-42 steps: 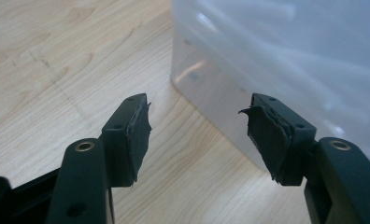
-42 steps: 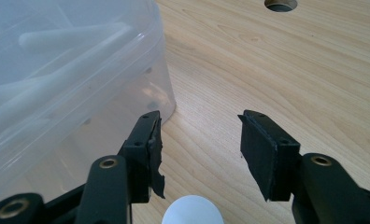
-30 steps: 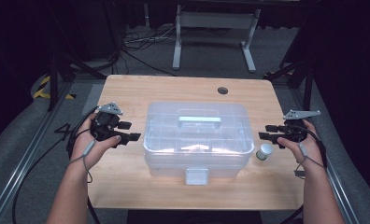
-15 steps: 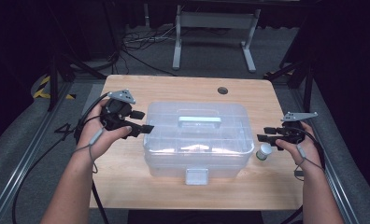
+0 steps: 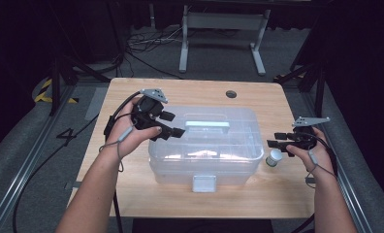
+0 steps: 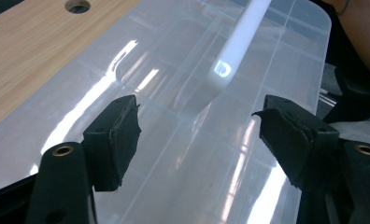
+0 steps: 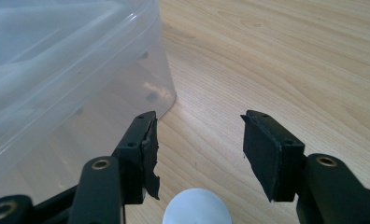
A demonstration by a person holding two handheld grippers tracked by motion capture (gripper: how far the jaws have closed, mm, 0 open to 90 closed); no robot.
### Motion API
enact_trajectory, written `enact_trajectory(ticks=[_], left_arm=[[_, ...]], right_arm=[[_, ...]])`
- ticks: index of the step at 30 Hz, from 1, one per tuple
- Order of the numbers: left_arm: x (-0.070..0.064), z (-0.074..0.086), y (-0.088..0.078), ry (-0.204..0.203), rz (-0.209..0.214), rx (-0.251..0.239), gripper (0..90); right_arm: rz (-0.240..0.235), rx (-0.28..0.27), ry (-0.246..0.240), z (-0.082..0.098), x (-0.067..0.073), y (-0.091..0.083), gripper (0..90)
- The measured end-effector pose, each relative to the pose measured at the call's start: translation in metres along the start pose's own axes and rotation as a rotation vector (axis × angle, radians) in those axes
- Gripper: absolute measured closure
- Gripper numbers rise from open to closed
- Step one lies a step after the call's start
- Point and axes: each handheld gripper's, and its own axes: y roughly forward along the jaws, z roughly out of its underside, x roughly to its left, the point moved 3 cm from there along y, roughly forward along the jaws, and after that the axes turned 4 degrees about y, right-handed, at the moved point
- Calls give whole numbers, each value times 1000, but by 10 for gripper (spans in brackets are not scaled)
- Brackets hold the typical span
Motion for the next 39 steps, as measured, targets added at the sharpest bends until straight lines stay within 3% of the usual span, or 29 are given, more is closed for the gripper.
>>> enact_trajectory(ticks=[5,11,18,21,25,27,28,32,35,39], left_arm=[[-1,-7,14,-14,41,-14,249],[0,-12,25,-9,42,-18,248],[-3,-15,38,50,9,14,381],[-2,-15,42,94,-13,23,439],[-5,-17,43,120,-7,9,560],[-7,-18,43,121,17,11,635],[-8,-19,44,130,7,13,663],[-10,-20,43,174,-29,32,680],[-8,-21,43,176,-32,29,687],[-9,-26,42,196,-56,69,694]], right_arm=[[1,-8,0,0,-1,-2,458],[2,-12,4,0,-1,-2,456],[2,-15,4,0,-1,-1,456],[2,-11,2,0,-1,-1,456],[-1,-8,8,0,0,-1,456],[0,-7,11,0,0,-1,458],[-3,-6,11,0,0,0,460],[-5,-2,3,1,2,1,485],[-6,7,-4,1,4,1,507],[-8,-1,-13,0,6,-1,526]])
